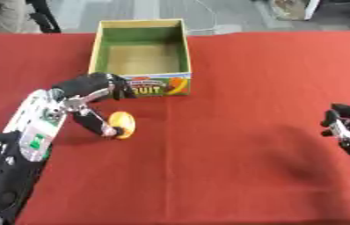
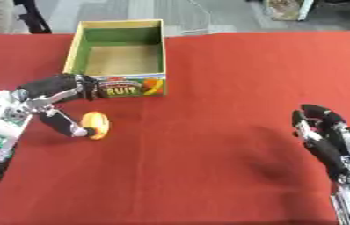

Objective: Pick up objects on the table and place them in the box.

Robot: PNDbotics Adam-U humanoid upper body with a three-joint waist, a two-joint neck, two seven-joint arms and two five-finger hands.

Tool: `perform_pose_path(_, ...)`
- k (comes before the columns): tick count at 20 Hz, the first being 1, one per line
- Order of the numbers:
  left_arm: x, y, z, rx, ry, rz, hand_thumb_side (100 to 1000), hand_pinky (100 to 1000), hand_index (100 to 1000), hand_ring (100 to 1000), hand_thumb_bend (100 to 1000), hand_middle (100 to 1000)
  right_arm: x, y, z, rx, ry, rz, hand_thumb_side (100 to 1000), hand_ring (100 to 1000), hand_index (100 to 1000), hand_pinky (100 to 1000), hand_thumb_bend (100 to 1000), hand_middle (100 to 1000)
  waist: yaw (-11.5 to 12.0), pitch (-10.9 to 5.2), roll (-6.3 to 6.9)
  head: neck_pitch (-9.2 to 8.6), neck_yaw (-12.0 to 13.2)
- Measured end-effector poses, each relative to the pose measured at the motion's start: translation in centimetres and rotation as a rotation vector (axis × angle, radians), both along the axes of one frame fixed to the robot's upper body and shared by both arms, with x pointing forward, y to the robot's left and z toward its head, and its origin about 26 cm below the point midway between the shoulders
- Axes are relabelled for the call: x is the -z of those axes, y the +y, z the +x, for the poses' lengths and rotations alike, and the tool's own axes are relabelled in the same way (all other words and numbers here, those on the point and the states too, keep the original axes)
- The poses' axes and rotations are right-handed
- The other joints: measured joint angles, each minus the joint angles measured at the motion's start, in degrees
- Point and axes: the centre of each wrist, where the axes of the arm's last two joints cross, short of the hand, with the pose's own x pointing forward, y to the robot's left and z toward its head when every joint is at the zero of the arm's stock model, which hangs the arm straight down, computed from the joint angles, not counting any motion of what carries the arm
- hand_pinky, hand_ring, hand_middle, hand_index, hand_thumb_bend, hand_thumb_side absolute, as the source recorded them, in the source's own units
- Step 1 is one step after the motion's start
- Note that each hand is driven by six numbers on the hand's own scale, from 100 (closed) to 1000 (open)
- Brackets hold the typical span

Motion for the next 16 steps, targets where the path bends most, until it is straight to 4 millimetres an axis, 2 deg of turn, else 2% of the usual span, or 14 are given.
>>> perform_pose_path(16,1.03,0.38,0.36,0.034,0.098,0.093,100,533,772,549,585,570,0.0,0.0,0.0,0.0,0.0,0.0,387,626,756,558,273,610,-0.07,0.0,-0.01,0.02,0.03)
